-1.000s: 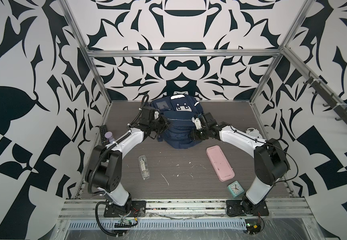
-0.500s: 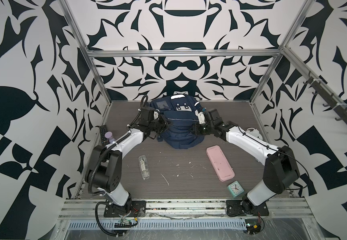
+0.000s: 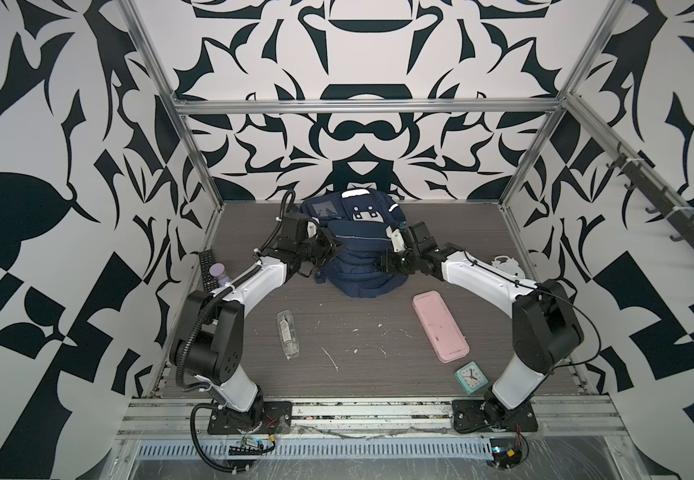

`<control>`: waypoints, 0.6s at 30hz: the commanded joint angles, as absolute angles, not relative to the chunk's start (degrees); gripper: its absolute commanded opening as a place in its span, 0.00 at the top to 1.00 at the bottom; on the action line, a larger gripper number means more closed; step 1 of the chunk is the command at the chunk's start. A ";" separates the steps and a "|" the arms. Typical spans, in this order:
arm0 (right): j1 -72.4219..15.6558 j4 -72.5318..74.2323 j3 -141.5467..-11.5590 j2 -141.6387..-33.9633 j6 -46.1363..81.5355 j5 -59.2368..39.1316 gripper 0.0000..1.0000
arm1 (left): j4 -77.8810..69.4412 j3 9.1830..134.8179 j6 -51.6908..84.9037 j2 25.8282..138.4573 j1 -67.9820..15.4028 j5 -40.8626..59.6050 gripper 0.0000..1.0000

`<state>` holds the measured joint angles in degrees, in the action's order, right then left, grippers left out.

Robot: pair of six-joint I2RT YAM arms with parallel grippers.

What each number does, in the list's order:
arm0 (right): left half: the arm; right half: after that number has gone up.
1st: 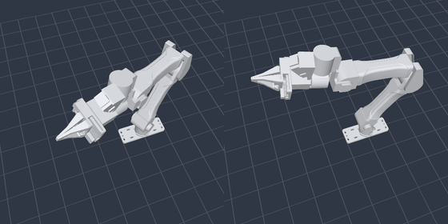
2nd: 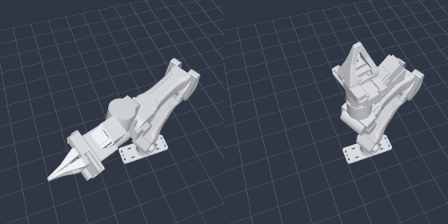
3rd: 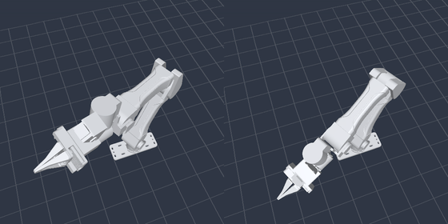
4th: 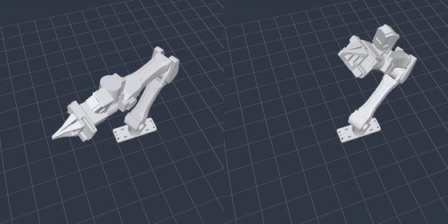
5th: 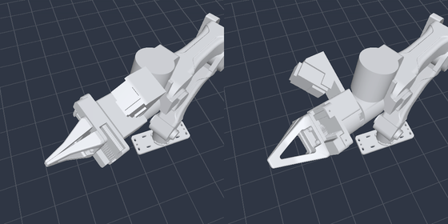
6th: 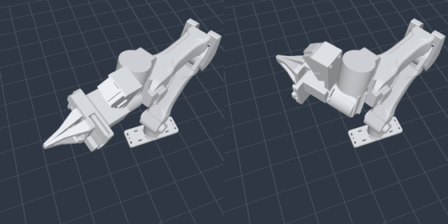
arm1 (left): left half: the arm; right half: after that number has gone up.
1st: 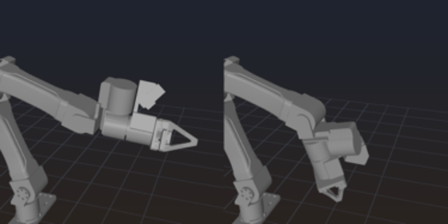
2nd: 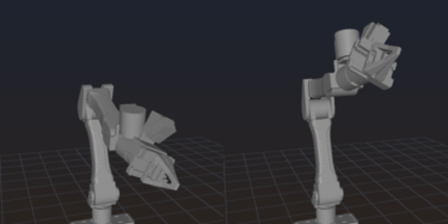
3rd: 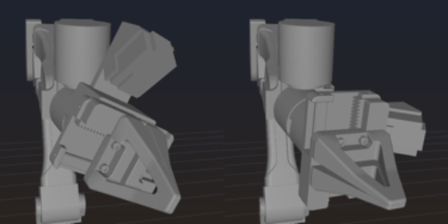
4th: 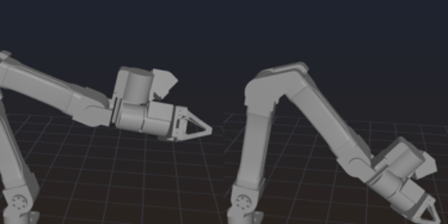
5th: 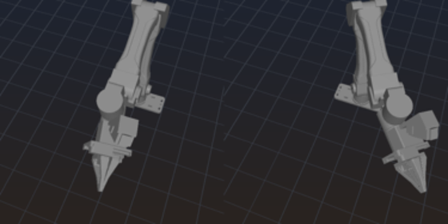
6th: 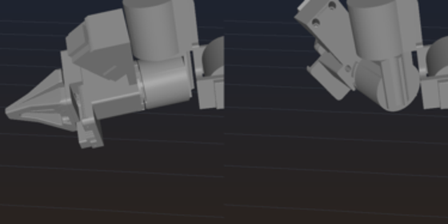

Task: Pack the student bag

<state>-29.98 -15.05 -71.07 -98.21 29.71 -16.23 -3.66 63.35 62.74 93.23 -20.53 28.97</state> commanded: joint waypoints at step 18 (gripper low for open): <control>-30.19 -11.00 -67.64 -97.52 31.92 -18.07 0.79 | -10.10 68.22 63.62 93.44 -20.47 32.20 1.00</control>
